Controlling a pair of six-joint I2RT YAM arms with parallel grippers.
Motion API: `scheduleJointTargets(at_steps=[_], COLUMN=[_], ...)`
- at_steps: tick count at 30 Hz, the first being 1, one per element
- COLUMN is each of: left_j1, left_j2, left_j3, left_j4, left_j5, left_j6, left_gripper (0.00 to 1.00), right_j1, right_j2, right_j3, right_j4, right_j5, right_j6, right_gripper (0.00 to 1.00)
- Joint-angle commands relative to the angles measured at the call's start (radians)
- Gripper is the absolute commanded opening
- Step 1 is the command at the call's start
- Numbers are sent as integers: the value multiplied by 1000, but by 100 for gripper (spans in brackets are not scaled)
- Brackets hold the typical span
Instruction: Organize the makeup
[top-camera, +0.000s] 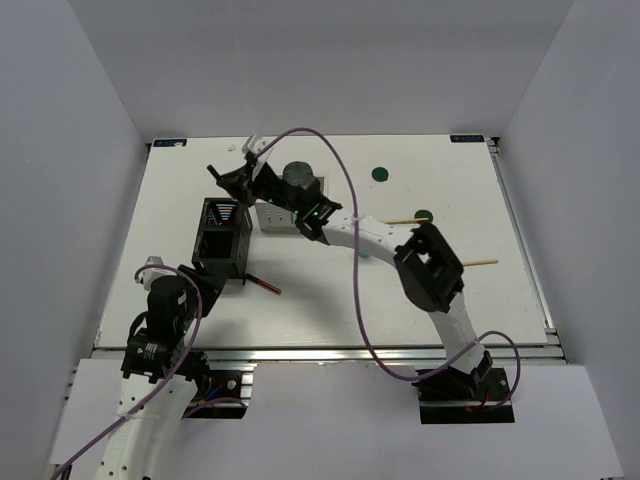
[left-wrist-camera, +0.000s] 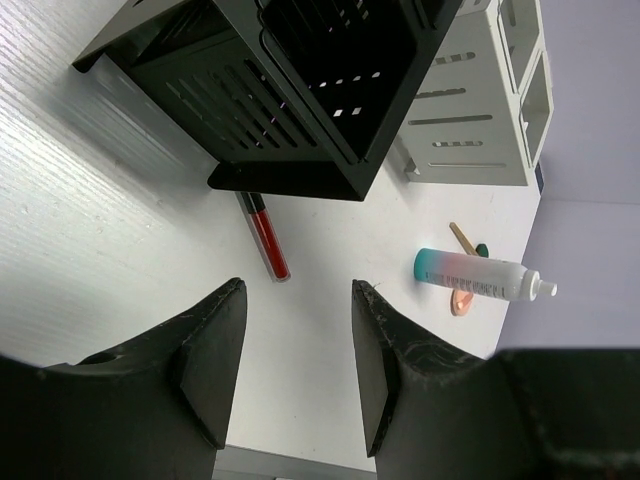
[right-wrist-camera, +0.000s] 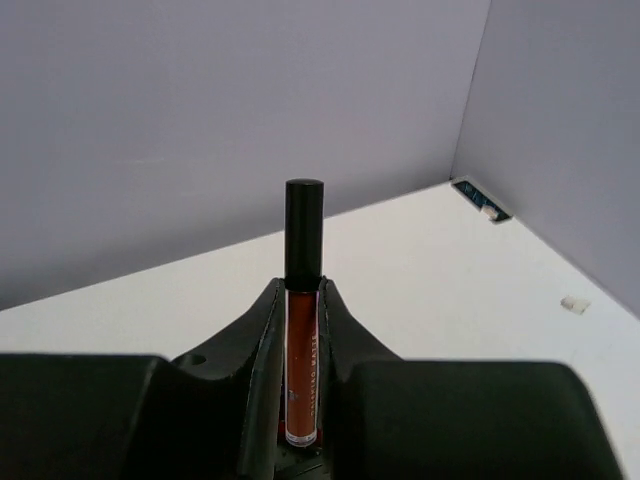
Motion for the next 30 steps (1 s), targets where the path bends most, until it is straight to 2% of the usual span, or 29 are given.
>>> scheduleJointTargets(at_steps=[1,4,11,16,23,26,28,30], left_j1=[3,3,3,3,3,3,3,3], left_j2=[6,-11,12,55,75,75,75,75], left_j3=[3,-11,-23,-17,-5,5,17,21], left_j4=[14,15,54,81,91,84,77,69], left_j5=[13,13,28,45,51,50,47,44], left_j6=[-1,-7,0,22,36,36,37,37], left_gripper=[56,56,56,56,56,56,56,56], right_j1=[2,8,22,24,25,27,25,27], right_j2=[81,138,189,200,213,233,249,252], right_j3=[97,172,193,161,146,172,180,183], right_j4=[110,83,100,90,89,77,75,72], right_j5=[98,89,80,49,22,23,12,6], right_j6=[56,59,64,72,75,70,60,55], right_gripper=[0,0,1,16,18,22,32,38])
